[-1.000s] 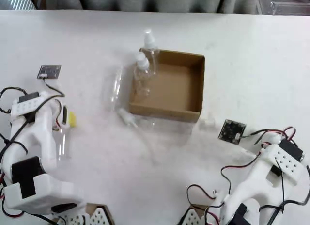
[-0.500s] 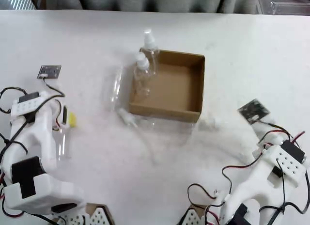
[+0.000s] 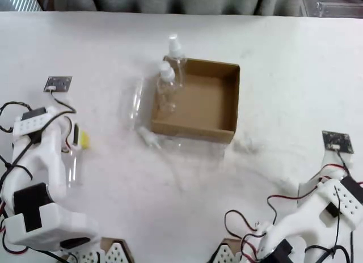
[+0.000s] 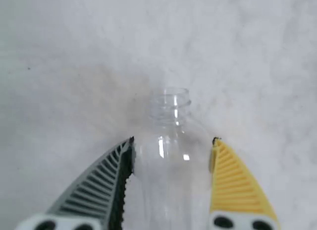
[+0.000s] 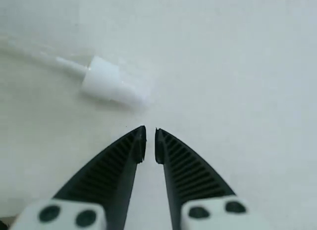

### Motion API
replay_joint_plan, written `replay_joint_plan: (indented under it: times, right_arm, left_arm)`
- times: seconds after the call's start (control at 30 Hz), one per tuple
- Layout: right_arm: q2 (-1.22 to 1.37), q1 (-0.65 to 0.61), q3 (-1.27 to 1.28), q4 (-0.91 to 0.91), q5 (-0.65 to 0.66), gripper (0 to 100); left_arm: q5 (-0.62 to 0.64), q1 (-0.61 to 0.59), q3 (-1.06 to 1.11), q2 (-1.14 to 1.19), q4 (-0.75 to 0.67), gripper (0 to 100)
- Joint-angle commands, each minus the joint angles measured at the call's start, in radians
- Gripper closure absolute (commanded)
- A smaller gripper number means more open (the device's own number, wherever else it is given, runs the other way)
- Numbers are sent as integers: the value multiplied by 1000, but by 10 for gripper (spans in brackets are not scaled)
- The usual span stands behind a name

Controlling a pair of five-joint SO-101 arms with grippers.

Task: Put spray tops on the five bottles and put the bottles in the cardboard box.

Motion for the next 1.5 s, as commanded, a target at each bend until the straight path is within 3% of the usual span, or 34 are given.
replay_joint_plan:
  times: [0.0,0.33,0.67,0.8,1.1,1.33,1.47]
  right_arm:
    - [-8,8,35,7,-17,982]
    - [1,8,150,-308,-86,982]
    - [4,-12,150,-433,-97,982]
    - [42,-10,126,-433,-97,982]
    - [85,56,35,-179,-87,982]
    - [105,25,44,-211,-101,982]
    - [173,-53,43,-326,-199,982]
  left_arm:
    - [-11,13,-15,-8,-20,980]
    - [-11,13,-15,-8,-20,980]
    - [-11,12,-15,-8,-20,980]
    - [-11,12,-15,-8,-20,980]
    - [-11,12,-15,-8,-20,980]
    - [-11,13,-15,-8,-20,980]
    - [-15,13,-15,-8,-20,980]
